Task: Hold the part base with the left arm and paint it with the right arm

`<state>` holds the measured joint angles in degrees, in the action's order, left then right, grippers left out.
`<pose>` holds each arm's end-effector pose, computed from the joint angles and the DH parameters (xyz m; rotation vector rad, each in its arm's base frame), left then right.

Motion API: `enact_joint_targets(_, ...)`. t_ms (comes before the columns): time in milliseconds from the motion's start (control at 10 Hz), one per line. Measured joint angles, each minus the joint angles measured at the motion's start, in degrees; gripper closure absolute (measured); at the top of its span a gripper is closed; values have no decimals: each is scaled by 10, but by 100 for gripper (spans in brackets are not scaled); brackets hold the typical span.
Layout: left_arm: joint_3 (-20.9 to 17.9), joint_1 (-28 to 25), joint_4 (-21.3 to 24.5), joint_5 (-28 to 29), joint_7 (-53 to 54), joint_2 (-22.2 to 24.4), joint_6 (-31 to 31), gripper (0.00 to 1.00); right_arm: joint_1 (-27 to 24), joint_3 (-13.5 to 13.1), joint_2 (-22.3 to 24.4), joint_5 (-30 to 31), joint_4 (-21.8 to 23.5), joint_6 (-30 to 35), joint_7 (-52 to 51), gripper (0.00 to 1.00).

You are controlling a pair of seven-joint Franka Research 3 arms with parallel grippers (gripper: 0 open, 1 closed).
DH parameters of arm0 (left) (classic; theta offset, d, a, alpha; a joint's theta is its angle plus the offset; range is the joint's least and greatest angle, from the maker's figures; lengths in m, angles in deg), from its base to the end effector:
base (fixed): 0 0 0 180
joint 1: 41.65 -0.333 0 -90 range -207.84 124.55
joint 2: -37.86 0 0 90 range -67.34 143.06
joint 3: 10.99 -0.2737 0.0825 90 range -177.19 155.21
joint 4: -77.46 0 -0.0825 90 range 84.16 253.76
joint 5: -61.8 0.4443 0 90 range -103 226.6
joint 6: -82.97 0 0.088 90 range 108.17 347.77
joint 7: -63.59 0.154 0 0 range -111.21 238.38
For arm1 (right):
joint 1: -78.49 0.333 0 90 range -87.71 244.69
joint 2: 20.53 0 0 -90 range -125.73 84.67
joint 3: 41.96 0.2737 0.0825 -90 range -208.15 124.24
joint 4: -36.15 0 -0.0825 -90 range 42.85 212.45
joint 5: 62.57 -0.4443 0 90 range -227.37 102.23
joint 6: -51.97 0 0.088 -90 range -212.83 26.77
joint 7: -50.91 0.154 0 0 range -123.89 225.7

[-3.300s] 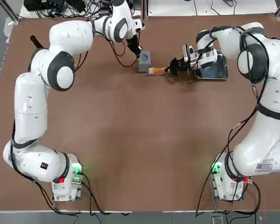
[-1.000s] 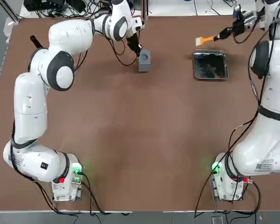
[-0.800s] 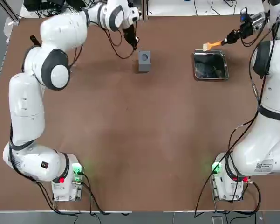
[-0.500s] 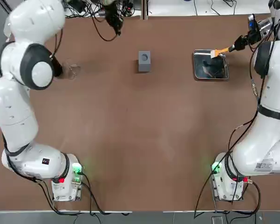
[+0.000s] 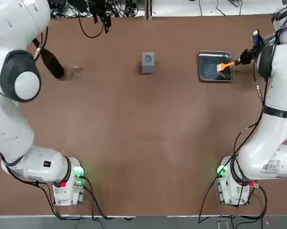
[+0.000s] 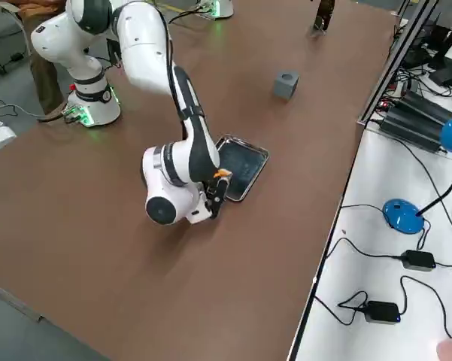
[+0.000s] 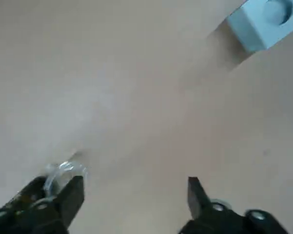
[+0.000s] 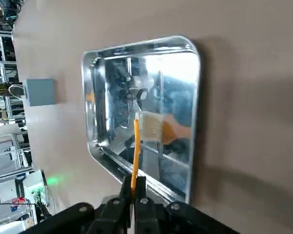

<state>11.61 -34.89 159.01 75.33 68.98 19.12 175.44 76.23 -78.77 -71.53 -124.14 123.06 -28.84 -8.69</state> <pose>0.6233 -0.2830 0.4181 -2.8652 0.9146 0.1300 0.5783 -0.2585 0.0906 -2.2421 -0.0573 0.0845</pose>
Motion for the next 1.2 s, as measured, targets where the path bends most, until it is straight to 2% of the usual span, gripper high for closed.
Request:
enact_joint_targets(100,0,-39,7,-21,-13,30,-23,1,-2,-2,0,0,-1,-1,0,96)
enact_joint_targets(300,-2,-152,11,-92,-41,89,-63,1,-3,-3,-1,0,-8,-9,-1,96)
enact_joint_targets(400,-3,-194,12,-108,-42,116,-73,1,-3,-3,-2,0,-12,-16,-1,96)
enact_joint_targets(500,-12,-207,13,-112,-46,139,-80,1,-3,-3,-4,0,-14,-24,-1,96)
enact_joint_targets(600,-41,-195,15,-119,-54,160,-83,1,-3,-3,-7,0,-15,-29,-2,95)
enact_joint_targets(800,-135,-140,18,-139,-58,197,-95,2,-3,-3,-14,0,-21,-36,-3,91)
enact_joint_targets(1000,-198,-95,27,-146,-55,231,-103,6,-3,-3,-19,0,-24,-40,-3,81)
enact_joint_targets(1200,-233,-57,49,-146,-56,266,-106,3,-3,-4,-21,0,-24,-41,-3,63)
